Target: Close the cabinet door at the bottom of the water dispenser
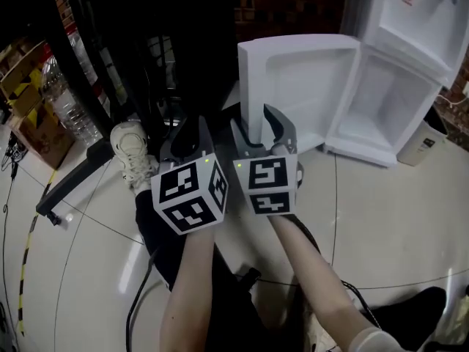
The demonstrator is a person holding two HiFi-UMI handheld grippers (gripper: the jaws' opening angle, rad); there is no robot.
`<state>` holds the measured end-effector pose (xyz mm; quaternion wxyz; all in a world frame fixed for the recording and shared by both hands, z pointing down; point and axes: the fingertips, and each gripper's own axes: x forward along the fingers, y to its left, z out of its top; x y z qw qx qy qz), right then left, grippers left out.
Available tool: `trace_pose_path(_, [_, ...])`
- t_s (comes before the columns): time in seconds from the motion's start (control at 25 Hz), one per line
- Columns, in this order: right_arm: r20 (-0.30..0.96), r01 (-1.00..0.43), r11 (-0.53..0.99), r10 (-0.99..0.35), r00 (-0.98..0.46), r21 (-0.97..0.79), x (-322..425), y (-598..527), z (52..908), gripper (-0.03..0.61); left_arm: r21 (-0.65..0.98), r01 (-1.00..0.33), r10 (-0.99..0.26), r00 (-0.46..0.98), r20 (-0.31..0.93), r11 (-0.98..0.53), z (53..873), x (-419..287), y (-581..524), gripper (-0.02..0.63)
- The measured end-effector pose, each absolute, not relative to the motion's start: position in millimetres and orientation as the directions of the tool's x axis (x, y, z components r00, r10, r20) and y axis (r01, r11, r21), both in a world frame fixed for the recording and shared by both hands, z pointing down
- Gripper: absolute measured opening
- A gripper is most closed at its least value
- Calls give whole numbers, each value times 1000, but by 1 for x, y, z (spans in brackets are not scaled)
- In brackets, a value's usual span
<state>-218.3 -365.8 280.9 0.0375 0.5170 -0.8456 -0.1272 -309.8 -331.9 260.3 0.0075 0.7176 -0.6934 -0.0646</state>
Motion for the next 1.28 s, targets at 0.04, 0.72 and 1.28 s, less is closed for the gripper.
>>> trace_pose_path(0.04, [-70,-865,429,-885,-460,260,-219,-367,281,229,111,-993,-996,27,-80,-36,261,-311,-331,57])
trace_pose_path(0.72, [-58,-869,427,-889,-453,251,-207,-345,284,198,18,-998,-996,67,-57,-68,276,-296,-325,15])
trace_pose_path(1.28, [-13,-871,443,-890,-456,211,-150,-286,286,210,55,-980,-975,185,-121,-192,249,-244,-300,15])
